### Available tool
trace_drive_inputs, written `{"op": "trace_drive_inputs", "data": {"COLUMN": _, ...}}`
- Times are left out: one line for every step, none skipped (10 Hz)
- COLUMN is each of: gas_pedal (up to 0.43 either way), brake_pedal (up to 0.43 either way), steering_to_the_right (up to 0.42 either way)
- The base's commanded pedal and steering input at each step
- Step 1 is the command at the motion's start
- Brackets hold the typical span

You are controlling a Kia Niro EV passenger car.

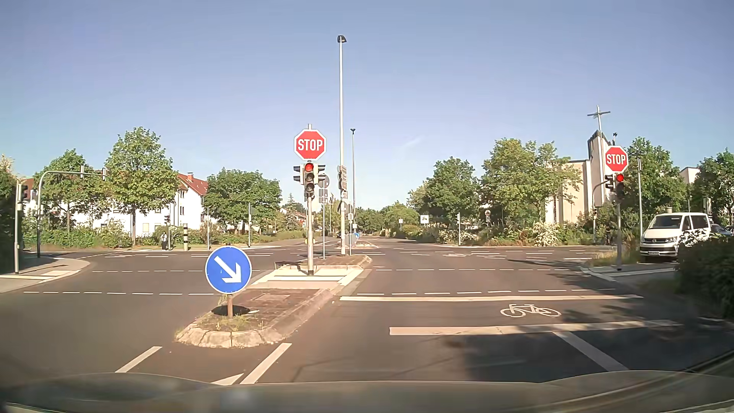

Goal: Follow the waypoints while adhering to traffic rules and regulations

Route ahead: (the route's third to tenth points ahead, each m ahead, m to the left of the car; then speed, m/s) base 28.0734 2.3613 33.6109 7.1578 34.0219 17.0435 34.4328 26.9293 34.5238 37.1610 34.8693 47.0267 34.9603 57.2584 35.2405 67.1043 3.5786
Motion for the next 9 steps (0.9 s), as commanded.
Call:
{"op": "trace_drive_inputs", "data": {"gas_pedal": 0.0, "brake_pedal": 0.238, "steering_to_the_right": 0.045}}
{"op": "trace_drive_inputs", "data": {"gas_pedal": 0.0, "brake_pedal": 0.238, "steering_to_the_right": 0.054}}
{"op": "trace_drive_inputs", "data": {"gas_pedal": 0.0, "brake_pedal": 0.238, "steering_to_the_right": 0.06}}
{"op": "trace_drive_inputs", "data": {"gas_pedal": 0.0, "brake_pedal": 0.238, "steering_to_the_right": 0.067}}
{"op": "trace_drive_inputs", "data": {"gas_pedal": 0.0, "brake_pedal": 0.244, "steering_to_the_right": 0.072}}
{"op": "trace_drive_inputs", "data": {"gas_pedal": 0.0, "brake_pedal": 0.244, "steering_to_the_right": 0.074}}
{"op": "trace_drive_inputs", "data": {"gas_pedal": 0.0, "brake_pedal": 0.25, "steering_to_the_right": 0.074}}
{"op": "trace_drive_inputs", "data": {"gas_pedal": 0.0, "brake_pedal": 0.244, "steering_to_the_right": 0.072}}
{"op": "trace_drive_inputs", "data": {"gas_pedal": 0.0, "brake_pedal": 0.244, "steering_to_the_right": 0.07}}
